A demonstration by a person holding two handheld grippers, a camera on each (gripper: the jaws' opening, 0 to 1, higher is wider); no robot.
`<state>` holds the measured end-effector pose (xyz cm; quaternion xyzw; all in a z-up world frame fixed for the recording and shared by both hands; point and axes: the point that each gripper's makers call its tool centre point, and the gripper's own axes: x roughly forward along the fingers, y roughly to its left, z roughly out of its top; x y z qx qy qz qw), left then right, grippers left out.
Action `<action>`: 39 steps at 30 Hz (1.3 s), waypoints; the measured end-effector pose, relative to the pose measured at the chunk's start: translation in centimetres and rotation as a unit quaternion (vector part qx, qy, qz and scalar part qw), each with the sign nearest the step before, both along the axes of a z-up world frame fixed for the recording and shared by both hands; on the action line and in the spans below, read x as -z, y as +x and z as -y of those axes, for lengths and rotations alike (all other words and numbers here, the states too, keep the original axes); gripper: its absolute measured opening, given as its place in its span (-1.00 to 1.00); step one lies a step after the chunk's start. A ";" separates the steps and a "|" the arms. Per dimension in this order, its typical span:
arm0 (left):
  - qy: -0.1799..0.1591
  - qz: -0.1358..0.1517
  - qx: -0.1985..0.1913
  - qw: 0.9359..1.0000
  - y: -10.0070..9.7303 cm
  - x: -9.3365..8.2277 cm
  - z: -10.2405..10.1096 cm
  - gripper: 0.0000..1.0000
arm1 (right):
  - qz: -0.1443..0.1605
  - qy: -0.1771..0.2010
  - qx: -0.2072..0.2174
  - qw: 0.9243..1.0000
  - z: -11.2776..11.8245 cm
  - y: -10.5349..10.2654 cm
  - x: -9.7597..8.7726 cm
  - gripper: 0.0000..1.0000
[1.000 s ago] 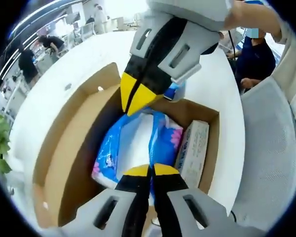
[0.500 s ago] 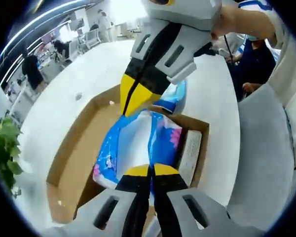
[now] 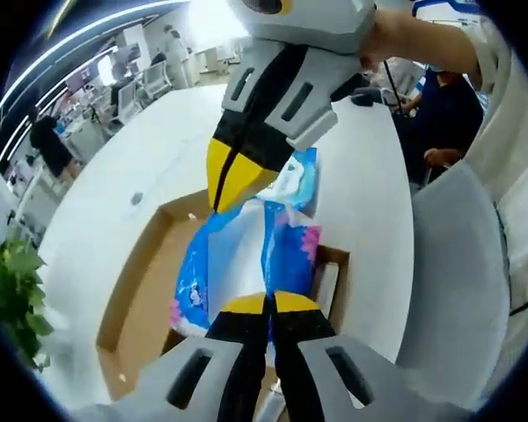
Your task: Operate the shoe box by opening the lid, removing the specified soft item, and placing it in the target area until the item is outside and the box remains undamaged.
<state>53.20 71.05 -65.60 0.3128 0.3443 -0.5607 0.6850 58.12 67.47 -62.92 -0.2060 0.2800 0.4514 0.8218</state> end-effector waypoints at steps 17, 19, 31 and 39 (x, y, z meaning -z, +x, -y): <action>-0.025 -0.002 0.059 0.998 -1.6 -0.7 7.9 -1.00 | -0.012 -0.027 0.026 0.999 7.7 -1.5 -0.4 -1.00; -0.027 -0.003 0.064 0.998 -1.7 -0.6 8.8 -1.00 | -0.014 -0.030 0.029 0.999 8.6 -1.7 -0.3 -1.00; -0.039 0.001 0.094 0.995 -2.4 -0.5 13.2 -1.00 | -0.027 -0.042 0.042 0.998 12.7 -2.5 0.2 -1.00; -0.045 0.001 0.117 0.992 -2.8 -0.3 16.4 -1.00 | -0.039 -0.048 0.051 0.997 15.9 -3.1 0.6 -1.00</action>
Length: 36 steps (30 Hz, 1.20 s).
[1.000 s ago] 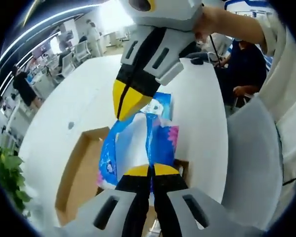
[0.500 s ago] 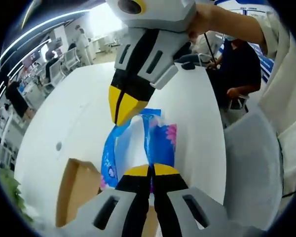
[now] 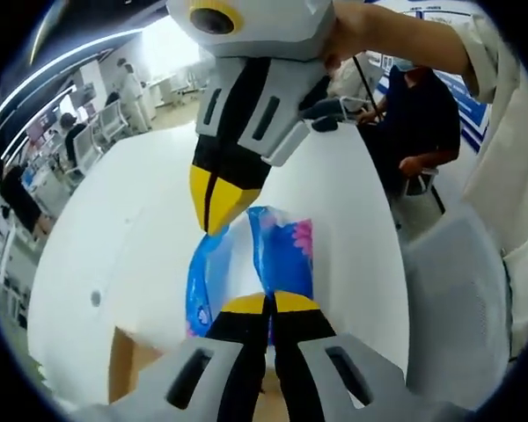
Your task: Operate the shoe box by opening the lid, removing the specified soft item, and placing it in the target area until the item is outside and the box remains undamaged.
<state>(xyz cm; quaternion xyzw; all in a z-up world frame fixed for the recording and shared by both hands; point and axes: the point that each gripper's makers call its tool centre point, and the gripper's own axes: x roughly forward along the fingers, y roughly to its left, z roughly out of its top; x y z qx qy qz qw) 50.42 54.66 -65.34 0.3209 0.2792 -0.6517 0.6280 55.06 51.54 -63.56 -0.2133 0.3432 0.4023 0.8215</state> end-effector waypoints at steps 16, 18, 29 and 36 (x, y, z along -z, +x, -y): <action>-0.030 -0.006 0.048 0.998 -0.7 0.1 7.0 -1.00 | -0.011 -0.008 0.038 0.999 6.5 -0.2 0.4 -1.00; -0.036 -0.010 0.051 0.998 -0.6 0.1 7.8 -1.00 | -0.012 -0.008 0.041 0.999 7.3 -0.2 0.4 -1.00; -0.043 -0.024 0.074 0.996 -0.8 0.6 11.8 -1.00 | -0.012 -0.029 0.043 0.999 11.6 -0.8 1.0 -1.00; -0.039 -0.024 0.095 0.994 -1.5 1.0 14.3 -1.00 | -0.008 -0.045 0.036 0.998 14.1 -1.1 1.7 -1.00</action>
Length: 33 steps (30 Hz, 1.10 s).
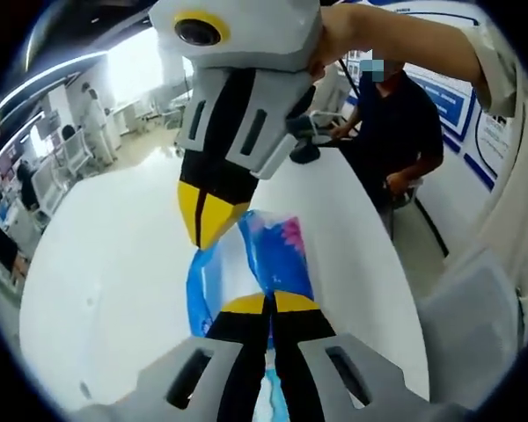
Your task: Operate the shoe box by opening the lid, removing the specified soft item, and placing it in the target area until the item is outside and the box remains undamaged.
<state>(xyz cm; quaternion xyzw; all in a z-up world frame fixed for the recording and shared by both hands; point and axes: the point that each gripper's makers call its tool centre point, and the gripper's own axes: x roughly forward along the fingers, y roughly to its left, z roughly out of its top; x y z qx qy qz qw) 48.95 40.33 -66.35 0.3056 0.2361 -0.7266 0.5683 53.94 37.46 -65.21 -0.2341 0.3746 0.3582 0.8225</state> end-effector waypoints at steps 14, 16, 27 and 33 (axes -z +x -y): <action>0.003 -0.004 0.016 1.000 -0.2 1.8 3.8 -1.00 | 0.009 -0.012 0.012 1.000 3.8 -0.1 1.5 -1.00; 0.004 -0.005 0.017 1.000 -0.2 2.1 4.3 -1.00 | 0.010 -0.016 0.016 1.000 4.4 -0.1 1.8 -1.00; 0.019 -0.007 0.006 1.000 1.2 5.4 5.5 -1.00 | 0.029 -0.043 0.031 0.998 5.9 0.8 4.5 -1.00; 0.030 -0.018 -0.003 0.999 1.2 7.1 5.6 -1.00 | 0.029 -0.052 0.040 0.997 6.2 1.1 6.0 -1.00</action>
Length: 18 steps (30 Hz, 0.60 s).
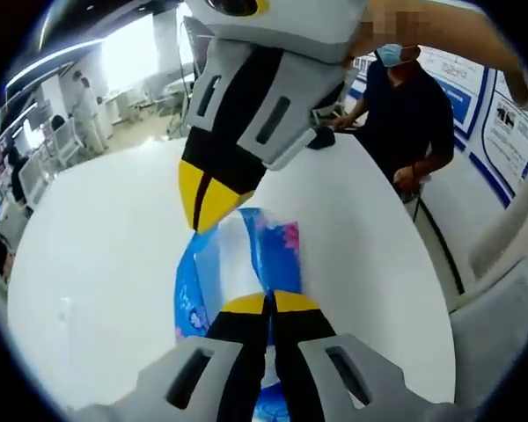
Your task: Operate the shoe box by opening the lid, removing the specified soft item, and placing it in the target area until the item is outside and the box remains undamaged.
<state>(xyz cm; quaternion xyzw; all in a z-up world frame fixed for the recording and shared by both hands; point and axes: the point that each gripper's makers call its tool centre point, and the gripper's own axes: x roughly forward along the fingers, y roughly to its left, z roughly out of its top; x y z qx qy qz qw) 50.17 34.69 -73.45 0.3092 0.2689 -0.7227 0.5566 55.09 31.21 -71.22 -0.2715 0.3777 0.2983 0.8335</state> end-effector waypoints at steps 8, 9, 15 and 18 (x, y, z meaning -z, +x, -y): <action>0.011 -0.007 0.000 1.000 -0.5 1.6 -0.2 -1.00 | -0.008 0.002 0.012 1.000 -0.1 0.1 1.7 -1.00; 0.011 -0.008 -0.002 1.000 -0.5 1.7 -0.2 -1.00 | -0.007 0.002 0.013 1.000 -0.1 0.1 1.7 -1.00; 0.008 -0.020 -0.012 1.000 -0.4 1.8 -0.1 -1.00 | -0.004 0.007 0.022 1.000 -0.1 0.8 1.9 -1.00; 0.008 -0.022 -0.017 1.000 -0.3 1.8 -0.2 -1.00 | -0.002 0.007 0.025 1.000 -0.2 1.2 2.0 -1.00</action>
